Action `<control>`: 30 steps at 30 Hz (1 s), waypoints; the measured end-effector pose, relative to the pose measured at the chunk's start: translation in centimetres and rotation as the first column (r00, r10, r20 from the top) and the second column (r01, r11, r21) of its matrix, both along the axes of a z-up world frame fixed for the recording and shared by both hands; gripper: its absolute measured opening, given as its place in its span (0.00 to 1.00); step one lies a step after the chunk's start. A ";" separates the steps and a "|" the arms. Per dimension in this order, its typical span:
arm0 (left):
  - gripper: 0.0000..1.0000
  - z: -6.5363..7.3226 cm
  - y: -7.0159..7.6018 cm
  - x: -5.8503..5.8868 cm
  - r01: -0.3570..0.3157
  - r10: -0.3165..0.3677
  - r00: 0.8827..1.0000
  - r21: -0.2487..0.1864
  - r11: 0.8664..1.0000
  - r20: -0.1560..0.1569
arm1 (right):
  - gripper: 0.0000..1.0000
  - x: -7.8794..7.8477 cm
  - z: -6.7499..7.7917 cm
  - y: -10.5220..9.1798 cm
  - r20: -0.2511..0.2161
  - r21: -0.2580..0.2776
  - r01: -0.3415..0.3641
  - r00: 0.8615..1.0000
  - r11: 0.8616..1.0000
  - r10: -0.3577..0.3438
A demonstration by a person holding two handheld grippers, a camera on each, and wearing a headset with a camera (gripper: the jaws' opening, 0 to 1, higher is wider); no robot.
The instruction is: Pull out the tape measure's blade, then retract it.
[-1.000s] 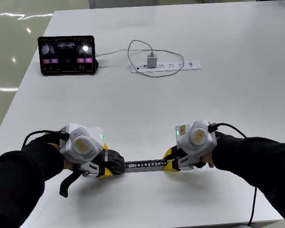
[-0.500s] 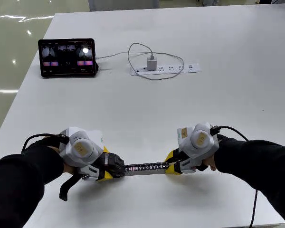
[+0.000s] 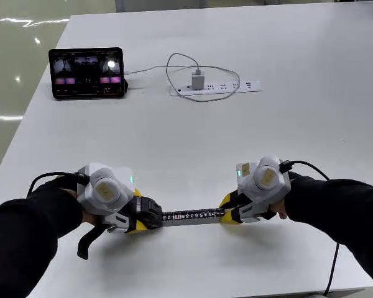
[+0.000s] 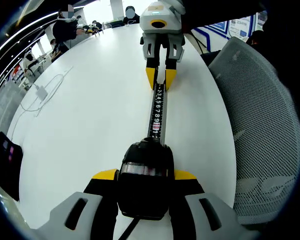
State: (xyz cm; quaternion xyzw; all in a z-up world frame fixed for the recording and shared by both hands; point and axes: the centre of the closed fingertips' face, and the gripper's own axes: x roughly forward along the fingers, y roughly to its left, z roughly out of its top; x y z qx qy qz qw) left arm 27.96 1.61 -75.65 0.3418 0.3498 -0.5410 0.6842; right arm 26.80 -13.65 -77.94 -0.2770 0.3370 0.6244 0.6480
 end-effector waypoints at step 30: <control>0.33 -0.2 0.0 0.1 -0.007 0.007 1.000 -0.001 1.000 -0.005 | 0.10 0.1 -0.1 -1.7 0.000 -0.003 0.020 1.000 1.000 -0.020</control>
